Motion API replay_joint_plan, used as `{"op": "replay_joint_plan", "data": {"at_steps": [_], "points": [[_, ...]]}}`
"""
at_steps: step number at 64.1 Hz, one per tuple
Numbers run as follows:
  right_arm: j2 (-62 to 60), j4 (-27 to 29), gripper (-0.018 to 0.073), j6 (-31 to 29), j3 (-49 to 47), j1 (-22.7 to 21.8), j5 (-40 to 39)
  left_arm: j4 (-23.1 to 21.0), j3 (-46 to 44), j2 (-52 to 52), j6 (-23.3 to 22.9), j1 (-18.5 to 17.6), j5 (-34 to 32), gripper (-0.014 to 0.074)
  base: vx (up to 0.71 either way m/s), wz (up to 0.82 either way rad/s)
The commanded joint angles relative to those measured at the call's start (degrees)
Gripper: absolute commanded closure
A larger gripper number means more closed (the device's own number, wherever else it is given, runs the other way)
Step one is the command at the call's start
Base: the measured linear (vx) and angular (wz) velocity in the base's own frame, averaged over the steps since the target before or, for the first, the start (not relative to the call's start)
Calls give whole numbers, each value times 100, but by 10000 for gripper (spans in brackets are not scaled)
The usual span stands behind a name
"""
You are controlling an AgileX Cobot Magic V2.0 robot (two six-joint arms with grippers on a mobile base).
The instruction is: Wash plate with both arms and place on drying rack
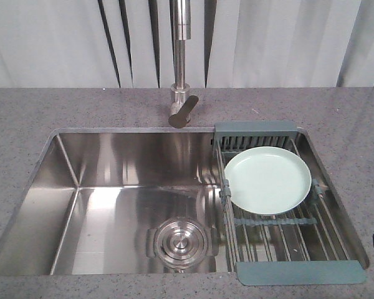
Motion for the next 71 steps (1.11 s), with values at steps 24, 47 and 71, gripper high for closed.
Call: {"op": "replay_joint_plan", "data": {"at_steps": [24,47,71], "points": [[33,69,566,-51,-152,6,-349,-676,504,-568,1964,-487,1522,603,0,0],[28,69,566,-51,-152,6,-337,-996,500,-1678,3479,-487,2124,603,0,0],[28,136,566,-51,-152,6,-346,-2311,500,-1684,5586,-487,1902,603,0,0]]}}
